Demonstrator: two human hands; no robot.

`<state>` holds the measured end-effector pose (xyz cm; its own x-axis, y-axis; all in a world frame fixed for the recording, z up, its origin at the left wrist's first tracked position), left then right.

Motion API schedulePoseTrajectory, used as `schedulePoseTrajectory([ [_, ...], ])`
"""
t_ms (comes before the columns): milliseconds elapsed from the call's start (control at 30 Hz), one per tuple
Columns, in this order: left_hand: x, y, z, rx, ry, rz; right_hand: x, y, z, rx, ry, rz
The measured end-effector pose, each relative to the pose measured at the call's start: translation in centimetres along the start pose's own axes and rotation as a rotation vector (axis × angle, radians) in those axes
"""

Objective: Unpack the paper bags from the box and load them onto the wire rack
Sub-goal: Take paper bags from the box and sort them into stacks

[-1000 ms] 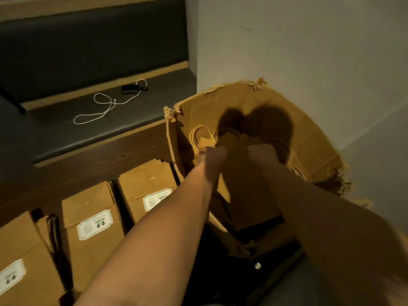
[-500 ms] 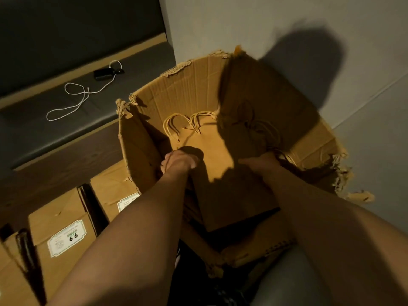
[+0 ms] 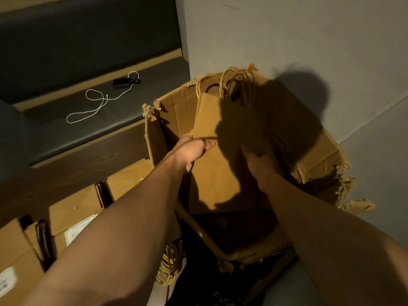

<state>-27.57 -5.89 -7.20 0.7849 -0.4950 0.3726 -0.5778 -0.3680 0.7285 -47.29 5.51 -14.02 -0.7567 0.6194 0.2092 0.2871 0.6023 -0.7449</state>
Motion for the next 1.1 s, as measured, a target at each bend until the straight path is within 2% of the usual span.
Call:
schedulePoseTrajectory([
  [67, 1.3, 0.6, -0.3, -0.052, -0.020, -0.160, 0.1, -1.7, -1.2, 0.080, 0.102, 0.034],
  [133, 2.8, 1.2, -1.5, -0.098, -0.023, -0.267, 0.2, -3.3, -2.5, 0.082, 0.185, 0.084],
  [233, 5.2, 2.2, -3.9, -0.181, -0.003, -0.321, -0.9, -5.2, -3.8, 0.094, 0.195, 0.189],
  [300, 7.5, 2.1, -4.8, -0.210, 0.030, -0.421, -1.7, -6.8, -4.3, 0.139, 0.124, 0.242],
  [400, 11.5, 1.3, -5.6, -0.232, 0.079, -0.570, -3.8, -9.8, -5.9, 0.180, -0.032, 0.157],
  [500, 14.8, 0.5, -7.0, -0.251, 0.082, -0.732, -6.3, -11.9, -5.0, 0.248, -0.170, 0.181],
  [600, 17.7, 0.1, -8.4, -0.285, 0.076, -0.838, -10.0, -15.1, -12.7, 0.332, -0.280, 0.251],
  [667, 20.5, -0.7, -9.5, -0.305, 0.119, -0.879, -12.4, -15.9, -14.4, 0.358, -0.314, 0.324],
  [767, 25.9, -3.8, -11.3, -0.304, 0.205, -0.910, -17.3, -15.3, -16.0, 0.305, -0.431, 0.356],
  [900, 29.9, -9.5, -12.4, -0.223, 0.326, -0.814, -22.5, -13.7, -19.0, 0.294, -0.529, 0.237],
  [967, 31.8, -14.0, -13.3, -0.165, 0.389, -0.804, -26.3, -11.9, -20.8, 0.296, -0.592, 0.149],
  [1100, 33.7, -24.7, -15.5, 0.004, 0.466, -0.856, -33.0, -5.7, -24.0, 0.141, -0.753, 0.008],
])
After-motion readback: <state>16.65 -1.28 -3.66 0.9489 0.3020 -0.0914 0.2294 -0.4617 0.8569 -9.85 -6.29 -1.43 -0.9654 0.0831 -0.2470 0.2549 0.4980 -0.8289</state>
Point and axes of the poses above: each hand's wrist, its own z-axis towards the middle knuckle, its own x-axis out of the back of the hand, y = z × x, the point moved 9 cm from there along z, towards the middle knuckle, and after that the axes turned 9 degrees about z, right-handed, at the moved point
